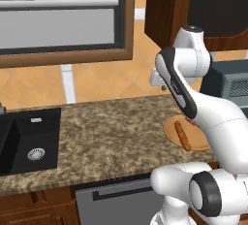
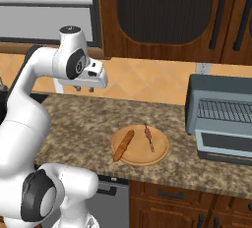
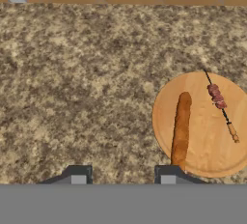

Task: Pick up the kebab skewer and baguette bread, and place them inside the toaster oven. Close the toaster oven door and start by setting the timer.

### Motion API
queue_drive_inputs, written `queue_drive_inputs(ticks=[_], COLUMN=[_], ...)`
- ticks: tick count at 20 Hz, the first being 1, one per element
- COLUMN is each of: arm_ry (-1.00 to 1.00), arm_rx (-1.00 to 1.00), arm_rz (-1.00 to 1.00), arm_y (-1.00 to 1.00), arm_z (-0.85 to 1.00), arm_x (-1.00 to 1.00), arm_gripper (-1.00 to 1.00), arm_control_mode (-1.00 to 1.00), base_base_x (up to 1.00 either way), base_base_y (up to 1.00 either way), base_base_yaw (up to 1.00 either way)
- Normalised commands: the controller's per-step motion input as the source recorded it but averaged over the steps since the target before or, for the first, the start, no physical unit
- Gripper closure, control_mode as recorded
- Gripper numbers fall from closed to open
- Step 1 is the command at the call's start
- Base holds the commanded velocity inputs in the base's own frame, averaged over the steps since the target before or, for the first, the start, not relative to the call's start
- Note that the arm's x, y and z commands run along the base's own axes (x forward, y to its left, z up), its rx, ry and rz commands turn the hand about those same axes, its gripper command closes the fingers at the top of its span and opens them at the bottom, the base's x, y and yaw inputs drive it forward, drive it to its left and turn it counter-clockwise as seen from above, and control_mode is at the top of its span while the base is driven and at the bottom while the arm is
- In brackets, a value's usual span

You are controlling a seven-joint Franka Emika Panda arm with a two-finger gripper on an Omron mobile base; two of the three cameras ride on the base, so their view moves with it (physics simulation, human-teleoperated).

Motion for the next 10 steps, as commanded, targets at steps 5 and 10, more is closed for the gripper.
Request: queue_drive_inputs(ticks=[5,10], arm_ry=[0.00,0.00], arm_rx=[0.00,0.00], arm_rz=[0.00,0.00], arm_y=[0.00,0.00], arm_z=[0.00,0.00], arm_x=[0.00,0.00], arm_gripper=[-1.00,-1.00], arm_control_mode=[1.00,1.00], base_base_x=[0.00,0.00], base_base_y=[0.00,0.00], base_base_yaw=[0.00,0.00])
